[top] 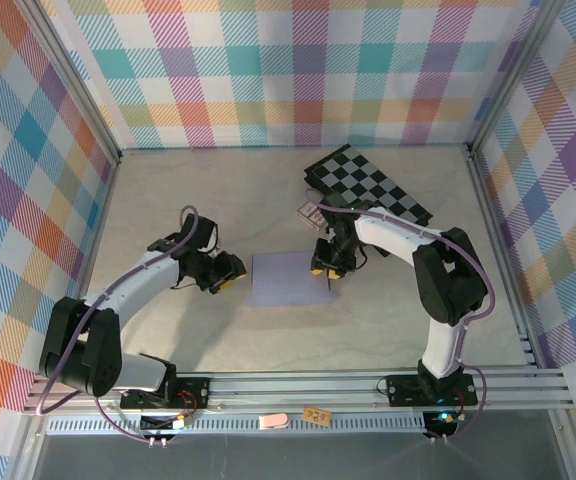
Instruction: Fold the paper box
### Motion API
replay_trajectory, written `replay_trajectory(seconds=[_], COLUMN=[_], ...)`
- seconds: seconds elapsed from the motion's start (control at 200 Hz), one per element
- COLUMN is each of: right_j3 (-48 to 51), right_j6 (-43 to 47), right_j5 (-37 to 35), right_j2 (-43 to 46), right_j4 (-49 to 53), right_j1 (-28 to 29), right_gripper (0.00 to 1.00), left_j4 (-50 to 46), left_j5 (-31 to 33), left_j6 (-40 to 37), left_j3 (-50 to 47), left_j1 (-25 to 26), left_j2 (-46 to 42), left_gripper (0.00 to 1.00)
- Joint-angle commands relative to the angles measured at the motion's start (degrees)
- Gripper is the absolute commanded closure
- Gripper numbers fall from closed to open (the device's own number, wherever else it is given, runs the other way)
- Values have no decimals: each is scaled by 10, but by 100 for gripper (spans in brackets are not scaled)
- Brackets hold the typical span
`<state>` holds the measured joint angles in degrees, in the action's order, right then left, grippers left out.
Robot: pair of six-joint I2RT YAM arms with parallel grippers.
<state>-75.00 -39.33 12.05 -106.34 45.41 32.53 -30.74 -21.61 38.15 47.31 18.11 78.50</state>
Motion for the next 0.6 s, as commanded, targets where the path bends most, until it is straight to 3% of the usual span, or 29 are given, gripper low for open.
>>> replay_trajectory(seconds=[0.0, 0.305, 0.595], right_j3=[-12, -42, -50], right_j6=[11, 14, 17], right_j5=[-20, -6, -21], right_j2=[1, 7, 19], right_j4=[37, 54, 82], right_j1=[-2, -2, -4], right_gripper=[65, 59, 56], left_j4=[19, 44, 49], left_j5=[-32, -61, -46], left_j6=[7, -9, -15], left_j3=[-3, 6, 11], left_j1=[4, 26, 40], left_j2=[14, 62, 89], left_gripper=[54, 52, 56])
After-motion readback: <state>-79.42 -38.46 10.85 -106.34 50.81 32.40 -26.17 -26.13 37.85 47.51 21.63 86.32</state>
